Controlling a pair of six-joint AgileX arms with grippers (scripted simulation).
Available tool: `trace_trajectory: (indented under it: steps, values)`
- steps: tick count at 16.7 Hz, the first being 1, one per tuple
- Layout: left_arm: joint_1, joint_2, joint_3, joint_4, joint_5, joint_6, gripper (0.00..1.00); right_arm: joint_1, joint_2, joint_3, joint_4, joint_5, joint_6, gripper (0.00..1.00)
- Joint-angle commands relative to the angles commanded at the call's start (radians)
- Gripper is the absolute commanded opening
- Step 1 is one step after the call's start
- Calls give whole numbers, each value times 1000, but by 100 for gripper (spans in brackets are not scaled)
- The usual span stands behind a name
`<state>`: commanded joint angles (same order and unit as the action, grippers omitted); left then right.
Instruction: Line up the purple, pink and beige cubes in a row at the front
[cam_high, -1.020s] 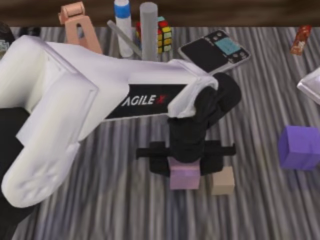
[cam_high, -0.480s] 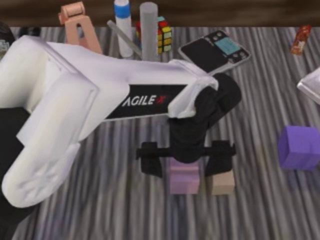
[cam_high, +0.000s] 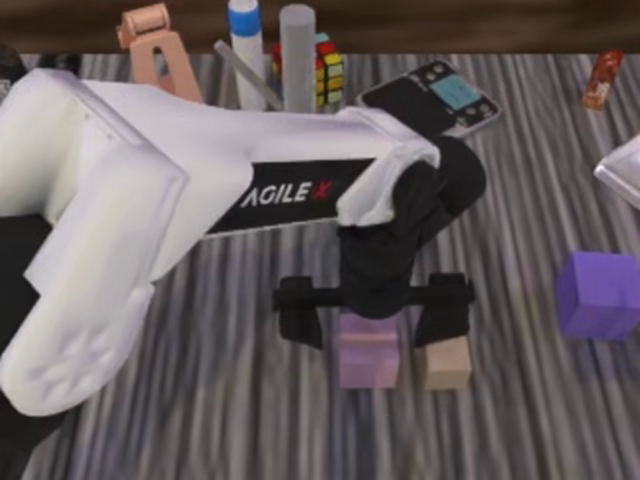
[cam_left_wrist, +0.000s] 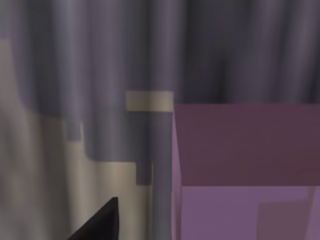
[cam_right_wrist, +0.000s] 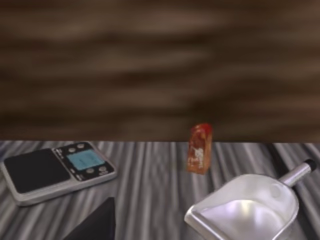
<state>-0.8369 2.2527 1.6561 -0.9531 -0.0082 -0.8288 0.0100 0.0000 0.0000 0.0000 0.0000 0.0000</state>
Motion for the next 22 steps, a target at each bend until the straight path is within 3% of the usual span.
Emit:
trace_trajectory:
  steps: [6,13,17,22]
  values:
    - [15,-69,114,-188,0,-2,100,0,0,0,0,0,0,100]
    - [24,-98,86,-171,-3,2,100,5,26,26,-18,-2,5,100]
    - [116,-282,-77,-70,-12,25,100,22,184,171,-119,-4,33,100]
    - [310,-731,-442,146,-19,113,100,51,583,459,-331,-2,87,100]
